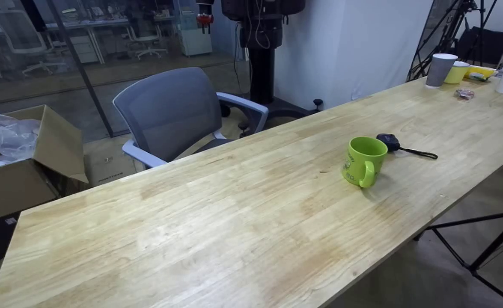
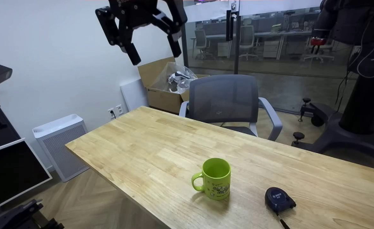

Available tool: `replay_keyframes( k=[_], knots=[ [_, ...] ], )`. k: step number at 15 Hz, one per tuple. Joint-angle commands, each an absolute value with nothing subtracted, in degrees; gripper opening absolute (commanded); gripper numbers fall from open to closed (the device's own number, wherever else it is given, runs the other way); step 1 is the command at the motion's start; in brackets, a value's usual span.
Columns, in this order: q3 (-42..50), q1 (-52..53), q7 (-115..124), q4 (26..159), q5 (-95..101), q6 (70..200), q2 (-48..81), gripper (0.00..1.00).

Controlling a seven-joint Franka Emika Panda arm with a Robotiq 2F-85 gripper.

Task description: Move the cup to the left on the table

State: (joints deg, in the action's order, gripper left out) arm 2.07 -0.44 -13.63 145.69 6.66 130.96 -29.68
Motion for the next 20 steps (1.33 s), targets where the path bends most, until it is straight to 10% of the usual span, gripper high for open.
replay_keyframes(
  k=[1, 20],
  knots=[
    [2.4, 0.0, -13.4, 145.6, 6.9, 130.8, -29.7, 1.00],
    [8.9, 5.2, -24.0, 140.8, -8.4, 132.1, -22.5, 1.00]
  ],
)
